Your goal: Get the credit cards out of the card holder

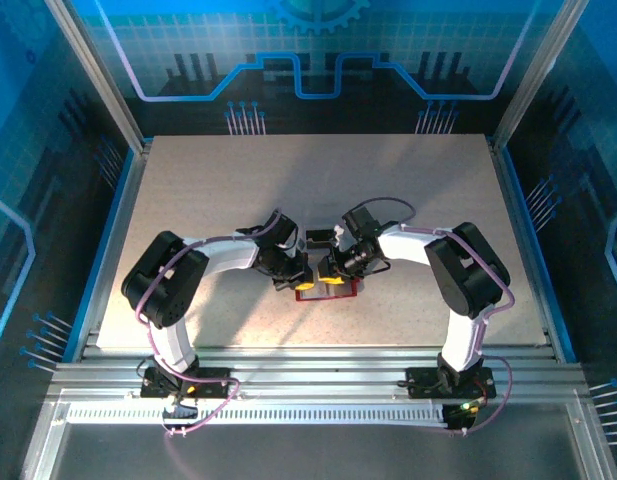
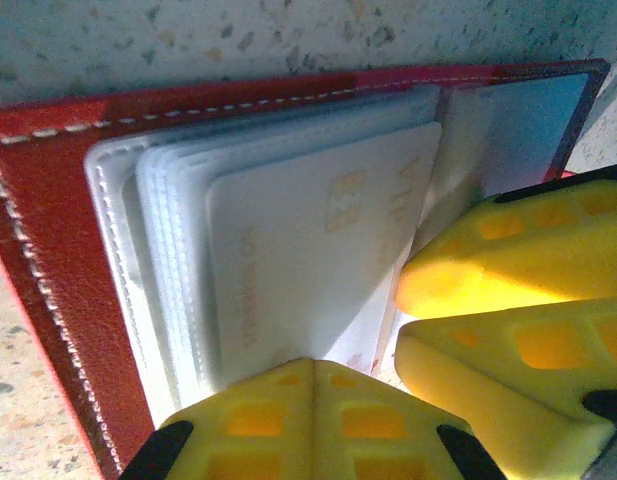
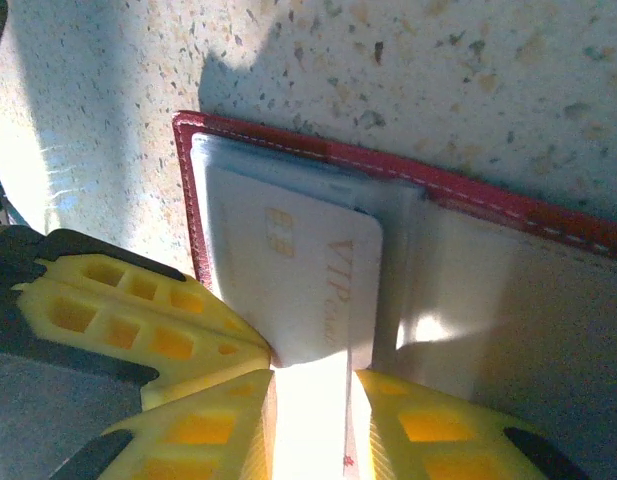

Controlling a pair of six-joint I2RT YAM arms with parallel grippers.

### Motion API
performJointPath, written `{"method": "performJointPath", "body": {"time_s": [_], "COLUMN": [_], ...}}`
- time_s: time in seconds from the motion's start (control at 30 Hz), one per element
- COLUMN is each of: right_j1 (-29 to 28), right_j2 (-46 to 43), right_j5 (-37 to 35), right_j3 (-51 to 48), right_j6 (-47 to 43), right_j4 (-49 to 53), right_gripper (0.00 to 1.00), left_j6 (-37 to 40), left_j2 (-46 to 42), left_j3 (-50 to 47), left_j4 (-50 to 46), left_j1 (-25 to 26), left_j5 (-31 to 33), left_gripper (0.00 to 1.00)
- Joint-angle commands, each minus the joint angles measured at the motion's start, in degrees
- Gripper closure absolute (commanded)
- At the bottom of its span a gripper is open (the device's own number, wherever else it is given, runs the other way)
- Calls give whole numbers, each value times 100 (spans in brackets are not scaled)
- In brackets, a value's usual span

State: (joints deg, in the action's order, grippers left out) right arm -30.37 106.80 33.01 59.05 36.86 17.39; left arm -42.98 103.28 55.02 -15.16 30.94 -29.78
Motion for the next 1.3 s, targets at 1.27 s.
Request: {"method": "performJointPath", "body": {"time_s": [1.27], "right_j1": [-34], "right_j2": [258], "right_j5": [-409], "right_j3": [130], "right_j6": [33], "right_j4": [136], "right_gripper": [73], "left_j6": [194], "left_j2": [-59], "left_j3": [76], "left_j4": [-352], "left_j1": [33], "left_j5": [100], "left_gripper": [100]}}
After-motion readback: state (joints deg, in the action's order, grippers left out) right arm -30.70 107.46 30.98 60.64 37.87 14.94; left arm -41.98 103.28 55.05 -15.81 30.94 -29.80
